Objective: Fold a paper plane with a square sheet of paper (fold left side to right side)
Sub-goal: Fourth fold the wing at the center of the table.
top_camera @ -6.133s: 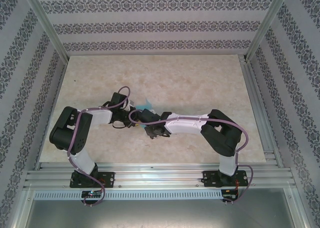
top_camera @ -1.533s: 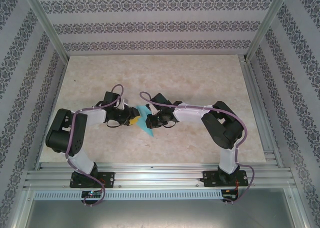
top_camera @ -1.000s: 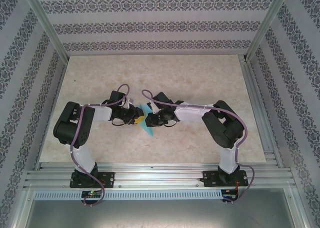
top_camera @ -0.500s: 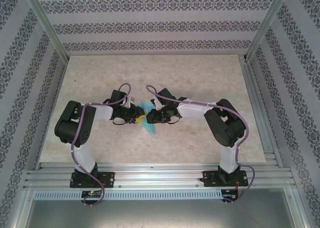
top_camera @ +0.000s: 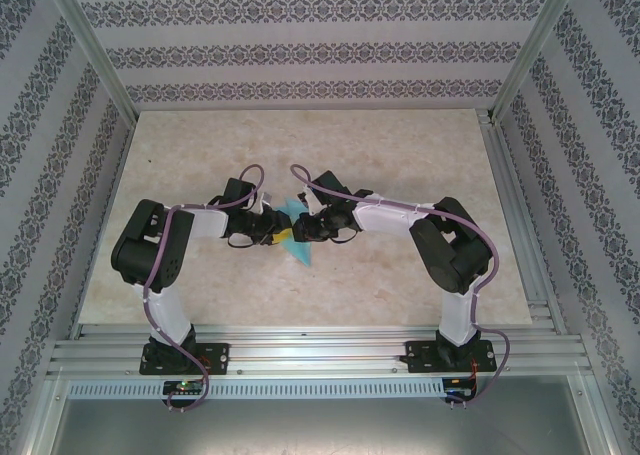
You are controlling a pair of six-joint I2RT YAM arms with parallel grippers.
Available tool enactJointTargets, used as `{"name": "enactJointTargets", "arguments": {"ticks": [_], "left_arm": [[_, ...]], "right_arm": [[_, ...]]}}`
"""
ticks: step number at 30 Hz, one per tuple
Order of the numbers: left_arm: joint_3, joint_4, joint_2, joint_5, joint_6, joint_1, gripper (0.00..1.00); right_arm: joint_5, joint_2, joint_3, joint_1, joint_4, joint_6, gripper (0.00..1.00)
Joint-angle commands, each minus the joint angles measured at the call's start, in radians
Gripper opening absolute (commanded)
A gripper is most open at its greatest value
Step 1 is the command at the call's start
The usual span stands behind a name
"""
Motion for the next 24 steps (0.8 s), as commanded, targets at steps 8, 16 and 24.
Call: {"name": "enactJointTargets", "arguments": {"ticks": [8,16,24], "left_arm": [[-0.02,-0.239,-0.151,-0.091,0.106,0.04,0.42],[-0.013,-0.145,-0.15,-0.025,0.05,0.025,0.28],[-0.023,0.096,-0.065,0.032,-0.059,-0.005,0.31]], "right_arm": [[-0.046,-0.006,-0.054,-0.01,0.067,0.008,0.12],[-0.066,-0.002,-0.075,-0.016,0.105,0.026,0.12],[-0.072,0.008,-0.083,-0.018,0.119,0.03,0.12]]}}
